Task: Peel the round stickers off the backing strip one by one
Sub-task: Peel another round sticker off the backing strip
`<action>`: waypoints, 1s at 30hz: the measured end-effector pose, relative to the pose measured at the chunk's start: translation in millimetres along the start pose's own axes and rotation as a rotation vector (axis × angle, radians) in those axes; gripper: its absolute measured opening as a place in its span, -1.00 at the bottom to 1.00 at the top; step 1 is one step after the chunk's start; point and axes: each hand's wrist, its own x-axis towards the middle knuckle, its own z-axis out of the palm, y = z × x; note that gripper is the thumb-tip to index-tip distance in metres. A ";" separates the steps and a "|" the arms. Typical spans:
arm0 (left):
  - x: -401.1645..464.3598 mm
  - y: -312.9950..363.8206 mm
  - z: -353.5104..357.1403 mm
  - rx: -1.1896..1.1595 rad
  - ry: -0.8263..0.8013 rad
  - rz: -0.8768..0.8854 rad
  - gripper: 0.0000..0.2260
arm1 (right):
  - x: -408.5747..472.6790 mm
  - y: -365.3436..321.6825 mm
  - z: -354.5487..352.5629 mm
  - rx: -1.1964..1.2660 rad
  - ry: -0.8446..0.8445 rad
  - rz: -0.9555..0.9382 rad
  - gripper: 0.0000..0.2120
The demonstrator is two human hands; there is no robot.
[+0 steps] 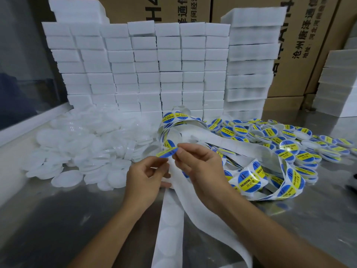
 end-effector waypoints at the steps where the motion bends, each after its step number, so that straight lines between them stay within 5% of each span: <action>1: 0.1 1.8 0.9 -0.001 -0.017 0.007 -0.67 | -1.2 -0.1 0.8 0.035 -0.029 0.028 -0.82; 7: 6.7 1.6 -19.9 0.593 0.202 0.229 -0.77 | 5.6 -8.5 -5.8 0.043 0.016 0.039 -0.85; 10: 14.5 -1.9 -42.0 1.033 0.211 0.122 -0.88 | 8.2 -8.9 -10.7 -0.068 0.062 0.021 -0.83; 14: 18.8 -5.8 -51.5 1.427 0.022 -0.129 -0.63 | 9.2 -8.4 -14.1 -0.199 0.077 -0.062 -0.80; 24: 18.6 -5.6 -52.7 1.309 0.072 0.043 -0.91 | 19.3 -7.3 -22.3 -0.332 0.129 -0.117 -0.93; 30: 18.5 2.4 -50.9 1.173 0.283 0.245 -0.90 | 24.1 -8.1 -31.2 -0.408 0.182 -0.163 -0.95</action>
